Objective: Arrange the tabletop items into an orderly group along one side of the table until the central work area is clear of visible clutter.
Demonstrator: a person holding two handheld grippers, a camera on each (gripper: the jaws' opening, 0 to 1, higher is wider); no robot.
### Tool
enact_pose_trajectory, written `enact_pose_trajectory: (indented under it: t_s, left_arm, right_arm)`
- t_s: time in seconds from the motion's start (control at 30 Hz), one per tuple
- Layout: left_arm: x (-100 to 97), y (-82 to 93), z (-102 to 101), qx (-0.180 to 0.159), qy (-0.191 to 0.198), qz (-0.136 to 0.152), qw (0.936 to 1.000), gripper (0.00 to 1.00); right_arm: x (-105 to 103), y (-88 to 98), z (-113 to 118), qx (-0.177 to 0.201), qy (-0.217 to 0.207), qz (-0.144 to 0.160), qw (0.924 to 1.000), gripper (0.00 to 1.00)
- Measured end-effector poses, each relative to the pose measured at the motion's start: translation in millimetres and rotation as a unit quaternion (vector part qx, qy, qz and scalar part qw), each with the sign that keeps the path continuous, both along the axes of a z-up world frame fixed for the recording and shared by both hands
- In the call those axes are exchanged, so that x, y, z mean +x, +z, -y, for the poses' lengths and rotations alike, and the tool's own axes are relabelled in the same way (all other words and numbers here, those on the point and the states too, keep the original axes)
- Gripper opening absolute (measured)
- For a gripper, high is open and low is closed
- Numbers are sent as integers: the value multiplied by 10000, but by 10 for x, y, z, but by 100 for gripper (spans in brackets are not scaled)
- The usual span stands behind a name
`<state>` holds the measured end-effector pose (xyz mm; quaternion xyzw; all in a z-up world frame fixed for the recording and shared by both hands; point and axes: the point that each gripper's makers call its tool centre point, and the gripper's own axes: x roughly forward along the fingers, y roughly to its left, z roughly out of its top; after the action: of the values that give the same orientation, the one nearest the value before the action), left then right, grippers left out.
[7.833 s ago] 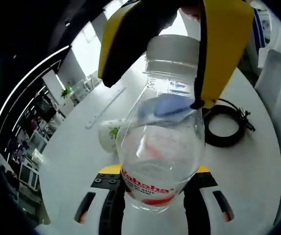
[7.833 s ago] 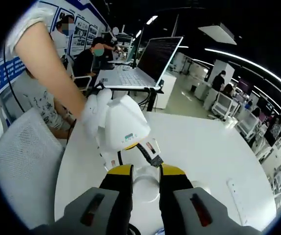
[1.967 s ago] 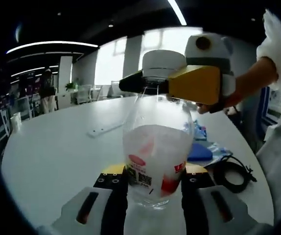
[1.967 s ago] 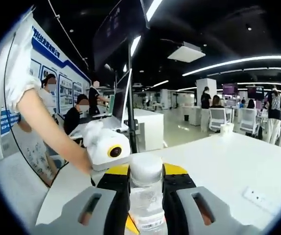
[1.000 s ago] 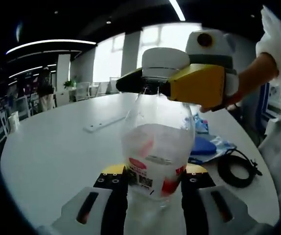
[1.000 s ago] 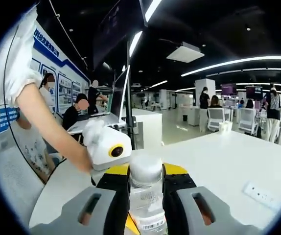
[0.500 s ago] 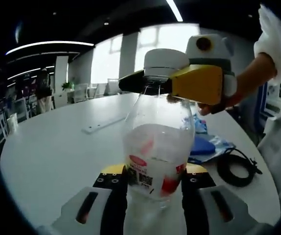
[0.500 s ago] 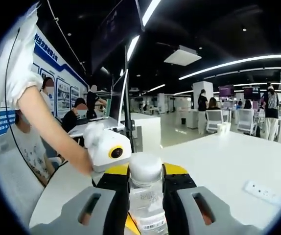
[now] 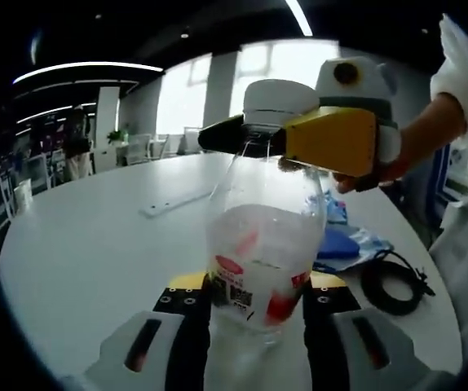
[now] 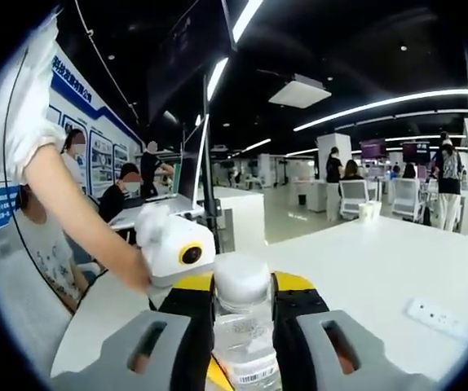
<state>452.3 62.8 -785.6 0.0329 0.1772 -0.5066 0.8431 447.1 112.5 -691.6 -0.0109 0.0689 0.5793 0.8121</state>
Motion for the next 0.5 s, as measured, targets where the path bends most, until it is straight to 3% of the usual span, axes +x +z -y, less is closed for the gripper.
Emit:
enact_pose_trajectory:
  t_s: [0.27,0.5]
  left_arm:
    - [35,187,21,-195,102,115,9997,53]
    - [-8,300,-27,-200,179,189,9995,63]
  right_arm:
    - [10,99,-2,75,-151,47,9998,43]
    - [8,188,97,61,-327,32,9994,50]
